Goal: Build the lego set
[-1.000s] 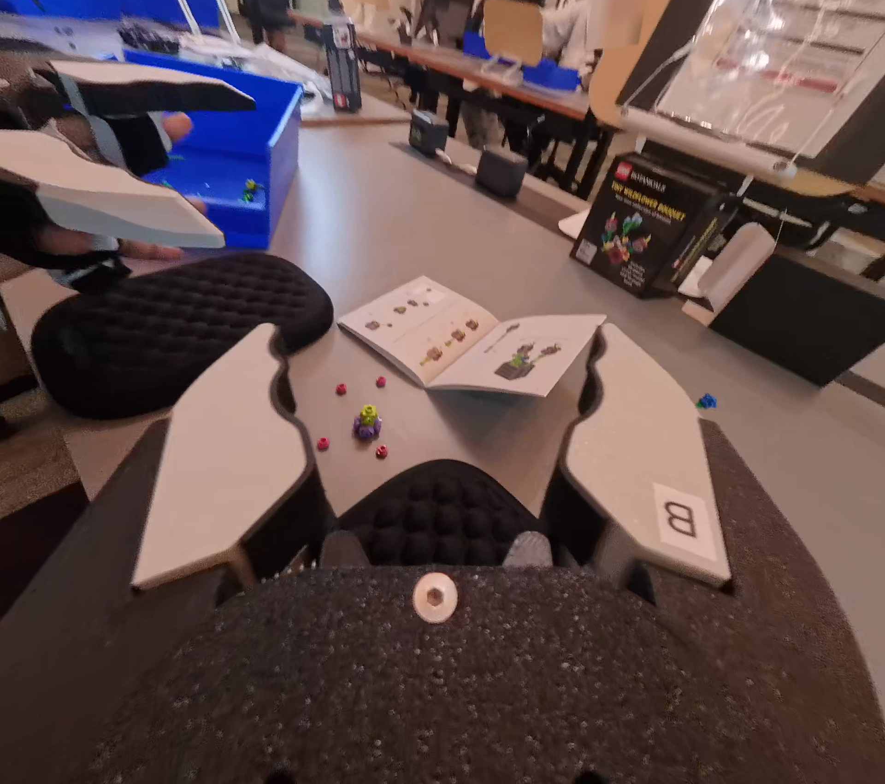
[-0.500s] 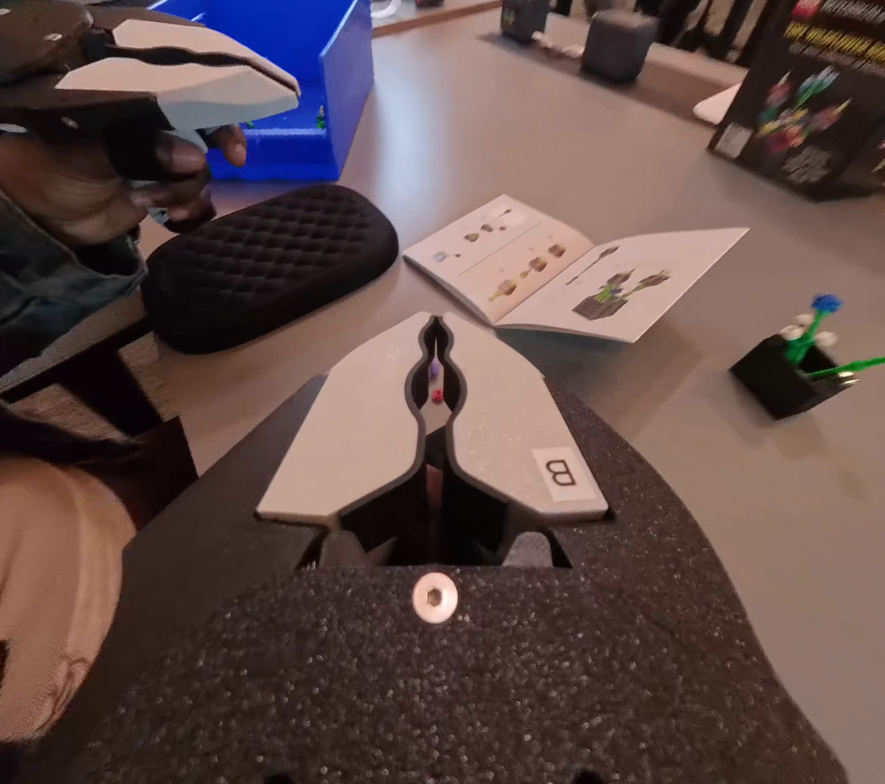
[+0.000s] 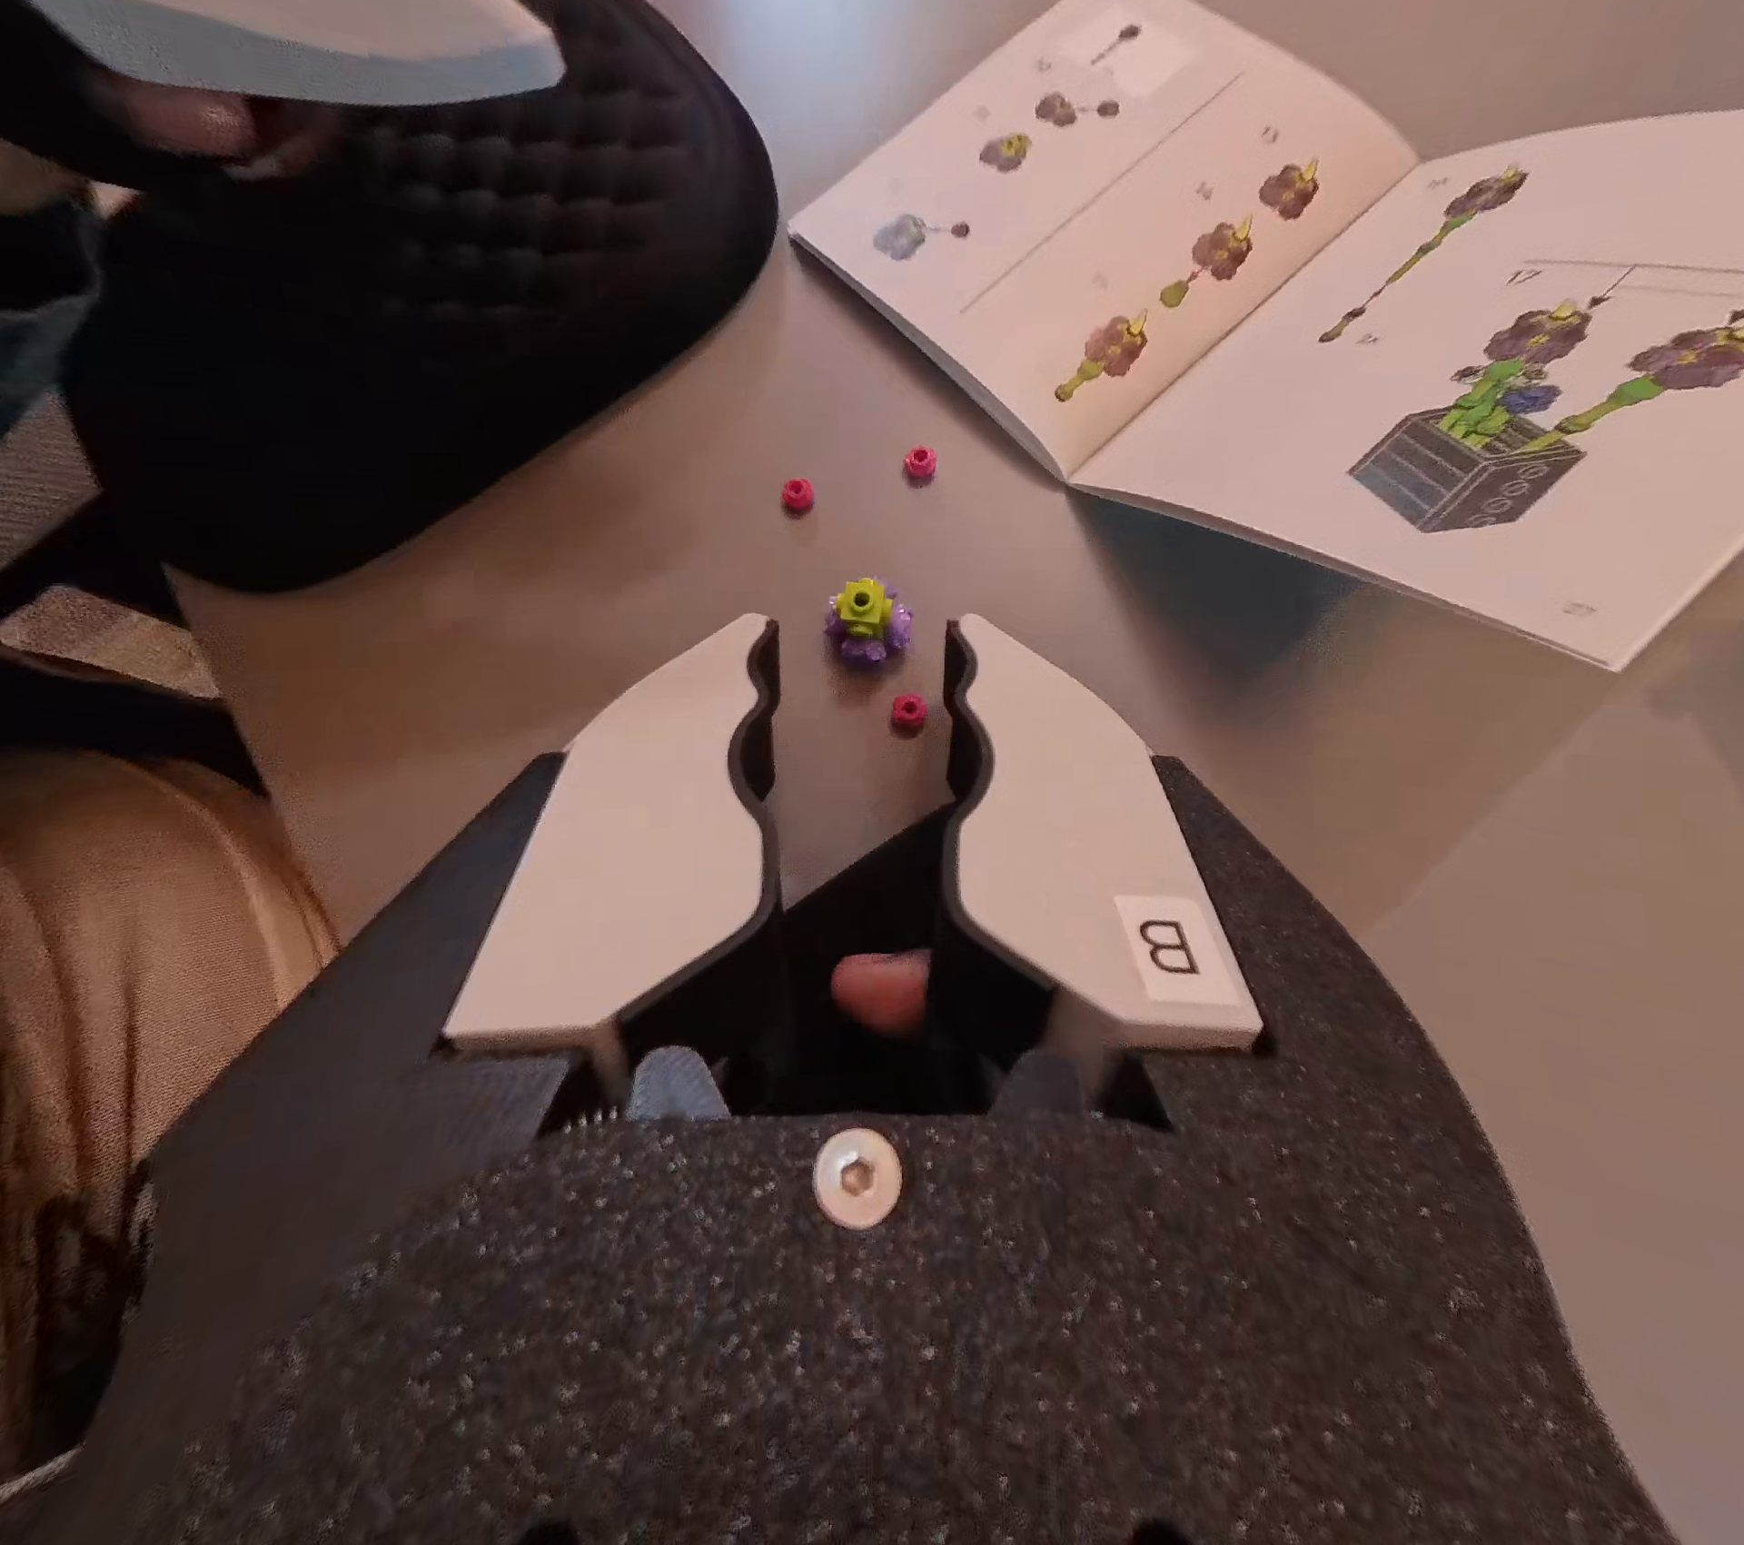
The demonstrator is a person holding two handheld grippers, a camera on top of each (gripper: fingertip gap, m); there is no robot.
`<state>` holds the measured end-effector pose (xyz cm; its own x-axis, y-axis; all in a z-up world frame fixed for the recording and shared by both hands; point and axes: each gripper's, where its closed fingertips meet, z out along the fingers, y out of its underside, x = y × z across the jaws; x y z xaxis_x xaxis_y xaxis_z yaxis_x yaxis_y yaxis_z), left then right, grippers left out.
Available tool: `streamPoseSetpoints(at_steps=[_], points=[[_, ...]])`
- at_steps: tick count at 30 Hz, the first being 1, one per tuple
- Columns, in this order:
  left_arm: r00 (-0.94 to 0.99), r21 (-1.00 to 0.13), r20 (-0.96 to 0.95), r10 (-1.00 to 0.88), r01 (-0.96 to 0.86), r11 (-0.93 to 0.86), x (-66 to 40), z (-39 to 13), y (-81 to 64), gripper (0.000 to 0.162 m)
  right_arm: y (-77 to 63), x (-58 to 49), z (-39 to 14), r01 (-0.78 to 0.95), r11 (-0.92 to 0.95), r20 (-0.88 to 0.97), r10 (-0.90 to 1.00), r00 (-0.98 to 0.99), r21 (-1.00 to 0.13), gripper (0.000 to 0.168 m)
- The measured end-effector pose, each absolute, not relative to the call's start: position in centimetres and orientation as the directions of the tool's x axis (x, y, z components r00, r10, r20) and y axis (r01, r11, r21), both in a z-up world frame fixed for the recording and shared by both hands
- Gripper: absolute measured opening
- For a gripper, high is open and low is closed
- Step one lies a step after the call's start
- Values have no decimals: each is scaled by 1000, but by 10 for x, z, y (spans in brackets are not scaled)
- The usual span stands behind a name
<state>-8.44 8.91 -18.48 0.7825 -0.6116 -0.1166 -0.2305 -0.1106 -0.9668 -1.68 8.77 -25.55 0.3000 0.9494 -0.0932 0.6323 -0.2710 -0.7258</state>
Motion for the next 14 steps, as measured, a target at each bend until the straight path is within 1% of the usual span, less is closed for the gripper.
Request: streamPoseSetpoints(at_steps=[2, 5, 7, 10, 12, 14], points=[[750, -958, -127, -649, -262, -115, -78, -190, 87, 32, 90, -17, -260, 661, -265, -63, 948, 312, -702, 31], [712, -944, -146, -687, -309, -120, -71, -196, 84, 37, 90, -21, -260, 679, -240, -38, 954, 298, -694, 30], [684, -933, -154, -713, -339, -124, -67, -201, 82, 42, 90, -22, -265, 719, -206, 5, 960, 279, -664, 29], [642, -923, -150, -752, -363, -127, -61, -205, 78, 45, 90, -22, -269, 769, -151, 56, 970, 236, -621, 19], [619, -921, -136, -774, -367, -132, -59, -206, 76, 47, 84, -25, -268, 774, -114, 30, 985, 169, -622, 19], [600, -922, -124, -790, -365, -132, -57, -206, 74, 48, 82, -27, -256, 729, -114, -37, 992, 121, -675, 19]])
